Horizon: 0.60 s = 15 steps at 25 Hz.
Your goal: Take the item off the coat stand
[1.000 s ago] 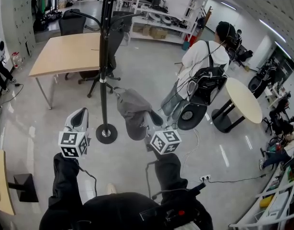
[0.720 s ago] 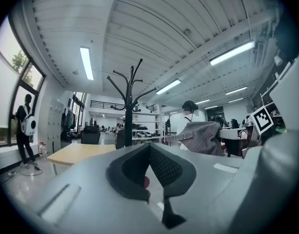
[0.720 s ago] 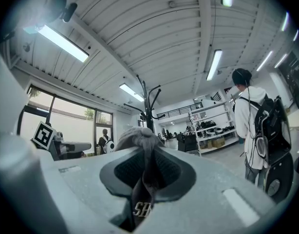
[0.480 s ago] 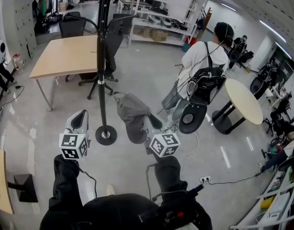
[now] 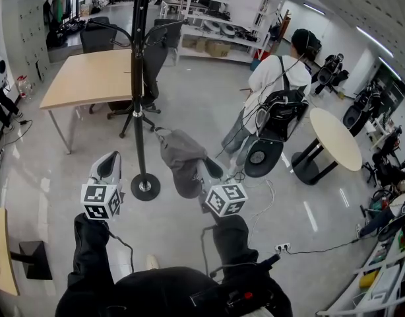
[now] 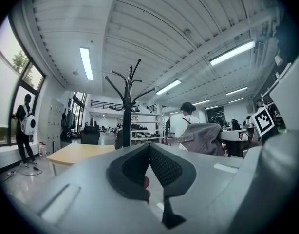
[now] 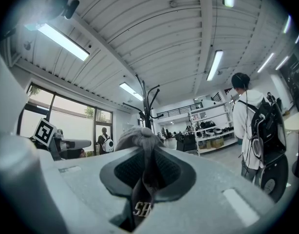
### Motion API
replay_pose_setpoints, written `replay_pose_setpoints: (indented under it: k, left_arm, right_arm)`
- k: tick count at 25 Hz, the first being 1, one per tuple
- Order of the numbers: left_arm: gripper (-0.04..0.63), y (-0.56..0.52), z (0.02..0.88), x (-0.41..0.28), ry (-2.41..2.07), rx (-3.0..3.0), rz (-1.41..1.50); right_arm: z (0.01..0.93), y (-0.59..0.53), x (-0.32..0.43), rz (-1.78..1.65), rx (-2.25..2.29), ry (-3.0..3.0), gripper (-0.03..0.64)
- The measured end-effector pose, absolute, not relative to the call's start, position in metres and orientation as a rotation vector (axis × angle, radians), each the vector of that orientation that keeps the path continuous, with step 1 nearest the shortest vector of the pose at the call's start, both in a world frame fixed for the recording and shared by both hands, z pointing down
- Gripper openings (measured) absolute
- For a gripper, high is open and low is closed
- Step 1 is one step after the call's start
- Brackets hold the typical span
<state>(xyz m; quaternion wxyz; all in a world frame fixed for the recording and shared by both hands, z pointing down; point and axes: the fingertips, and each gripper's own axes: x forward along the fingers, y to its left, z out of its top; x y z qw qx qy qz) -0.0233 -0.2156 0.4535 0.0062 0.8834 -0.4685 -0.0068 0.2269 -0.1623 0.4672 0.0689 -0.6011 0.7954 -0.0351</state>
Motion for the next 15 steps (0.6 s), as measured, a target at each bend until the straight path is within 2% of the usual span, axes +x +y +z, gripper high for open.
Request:
replay_pose_setpoints:
  k: [15]
  left_arm:
    - [0.002, -0.2179, 0.454, -0.0218, -1.458, 2.767, -0.007]
  right_arm:
    - [0.469, -0.1631, 0.2297, -0.112, -1.825, 2.398, 0.046]
